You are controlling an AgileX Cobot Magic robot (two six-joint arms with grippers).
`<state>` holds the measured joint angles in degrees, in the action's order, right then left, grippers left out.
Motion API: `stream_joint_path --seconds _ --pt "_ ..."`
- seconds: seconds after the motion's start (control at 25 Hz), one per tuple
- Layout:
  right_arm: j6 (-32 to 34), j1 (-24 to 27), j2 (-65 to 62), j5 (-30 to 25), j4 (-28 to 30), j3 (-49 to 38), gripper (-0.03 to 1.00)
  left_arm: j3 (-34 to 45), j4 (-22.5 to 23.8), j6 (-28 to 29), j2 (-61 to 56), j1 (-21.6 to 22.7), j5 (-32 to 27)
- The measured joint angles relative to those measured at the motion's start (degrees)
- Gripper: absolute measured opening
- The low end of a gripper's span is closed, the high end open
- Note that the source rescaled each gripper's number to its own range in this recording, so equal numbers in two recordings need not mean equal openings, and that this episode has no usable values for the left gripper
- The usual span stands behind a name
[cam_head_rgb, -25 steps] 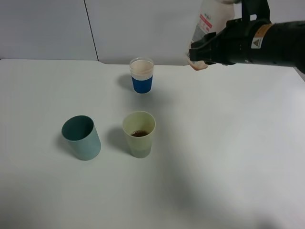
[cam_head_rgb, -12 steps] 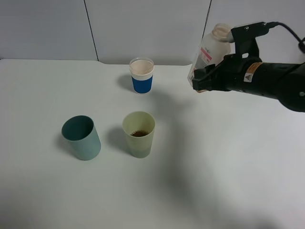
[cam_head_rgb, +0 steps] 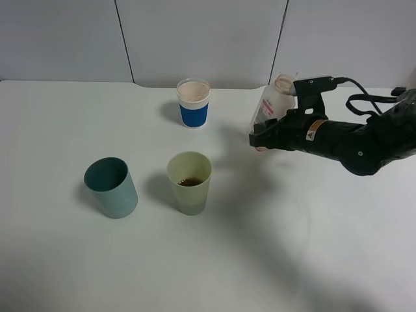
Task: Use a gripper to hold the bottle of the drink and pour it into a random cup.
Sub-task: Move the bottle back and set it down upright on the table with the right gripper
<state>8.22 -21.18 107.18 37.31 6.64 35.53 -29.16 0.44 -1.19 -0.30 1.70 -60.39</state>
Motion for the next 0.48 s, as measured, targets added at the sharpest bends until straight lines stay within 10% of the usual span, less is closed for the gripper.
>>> stream_joint_path --seconds 0.48 --pt "0.0 0.0 0.8 -1.5 -1.8 0.0 0.00 0.0 0.0 0.0 0.0 0.0 0.0"
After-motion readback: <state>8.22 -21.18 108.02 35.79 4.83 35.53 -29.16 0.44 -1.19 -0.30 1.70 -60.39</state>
